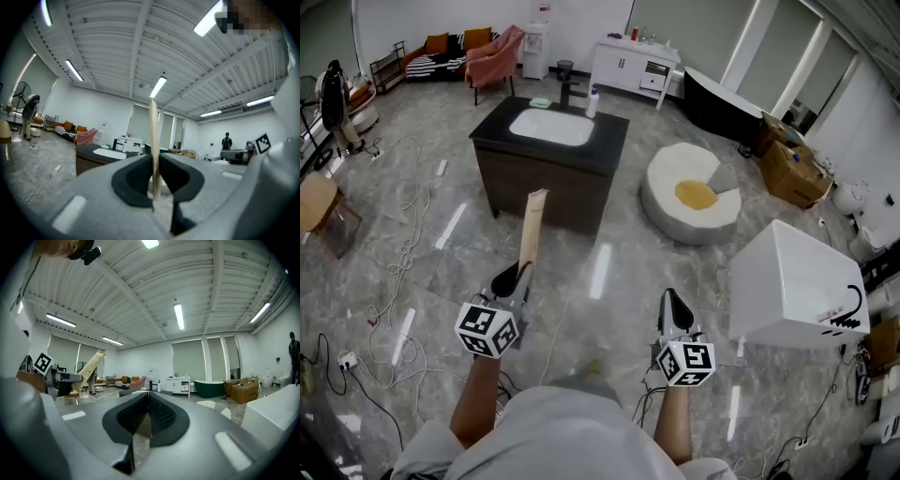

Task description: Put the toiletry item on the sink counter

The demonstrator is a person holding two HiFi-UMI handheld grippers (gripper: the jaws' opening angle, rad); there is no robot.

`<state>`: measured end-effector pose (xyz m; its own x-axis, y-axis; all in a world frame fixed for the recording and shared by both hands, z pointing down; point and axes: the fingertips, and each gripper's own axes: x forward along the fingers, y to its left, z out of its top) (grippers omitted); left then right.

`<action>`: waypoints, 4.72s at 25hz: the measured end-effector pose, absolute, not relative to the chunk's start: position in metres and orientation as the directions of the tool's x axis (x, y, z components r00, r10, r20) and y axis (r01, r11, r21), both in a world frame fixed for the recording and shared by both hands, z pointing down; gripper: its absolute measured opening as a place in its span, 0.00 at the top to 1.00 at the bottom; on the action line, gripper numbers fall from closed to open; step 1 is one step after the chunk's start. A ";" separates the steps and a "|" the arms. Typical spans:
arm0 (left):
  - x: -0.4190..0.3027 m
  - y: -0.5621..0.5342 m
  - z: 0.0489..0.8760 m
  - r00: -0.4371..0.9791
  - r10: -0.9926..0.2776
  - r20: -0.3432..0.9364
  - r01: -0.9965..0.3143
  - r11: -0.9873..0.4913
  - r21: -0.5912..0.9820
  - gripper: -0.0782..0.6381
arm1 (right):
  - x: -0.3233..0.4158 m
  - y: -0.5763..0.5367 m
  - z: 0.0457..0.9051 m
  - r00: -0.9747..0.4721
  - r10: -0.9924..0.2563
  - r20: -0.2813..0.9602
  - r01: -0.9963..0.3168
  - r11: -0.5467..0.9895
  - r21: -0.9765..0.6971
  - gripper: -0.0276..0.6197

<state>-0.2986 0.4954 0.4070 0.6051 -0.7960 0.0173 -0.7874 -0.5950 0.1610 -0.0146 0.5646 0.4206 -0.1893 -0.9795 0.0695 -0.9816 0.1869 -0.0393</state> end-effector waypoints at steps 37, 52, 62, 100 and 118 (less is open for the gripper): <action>-0.210 0.258 0.424 0.575 -0.814 0.084 -0.814 -0.560 0.156 0.82 | 0.072 0.317 0.440 -0.254 -0.964 0.085 -0.966 0.248 -0.072 0.95; -0.179 0.167 0.413 0.530 -0.843 0.094 -0.845 -0.517 0.134 0.82 | 0.098 0.205 0.441 -0.327 -0.938 0.111 -0.943 0.317 -0.096 0.95; -0.180 0.109 0.419 0.538 -0.838 0.092 -0.840 -0.523 0.144 0.82 | 0.095 0.146 0.445 -0.327 -0.938 0.114 -0.943 0.317 -0.097 0.95; -0.237 -0.250 0.439 0.716 -0.687 0.121 -0.694 -0.684 0.224 0.82 | 0.015 -0.166 0.436 -0.114 -0.984 0.133 -0.991 0.104 -0.079 0.95; -0.175 -0.325 0.448 0.691 -0.708 0.147 -0.719 -0.653 0.237 0.82 | 0.082 -0.256 0.438 -0.149 -0.982 0.117 -0.987 0.139 -0.087 0.95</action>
<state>-0.1753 -0.3247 0.4482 0.6908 -0.7080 0.1467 -0.7194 -0.6528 0.2374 0.0825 -0.2558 0.4376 -0.1486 -0.9819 0.1172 -0.9865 0.1389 -0.0866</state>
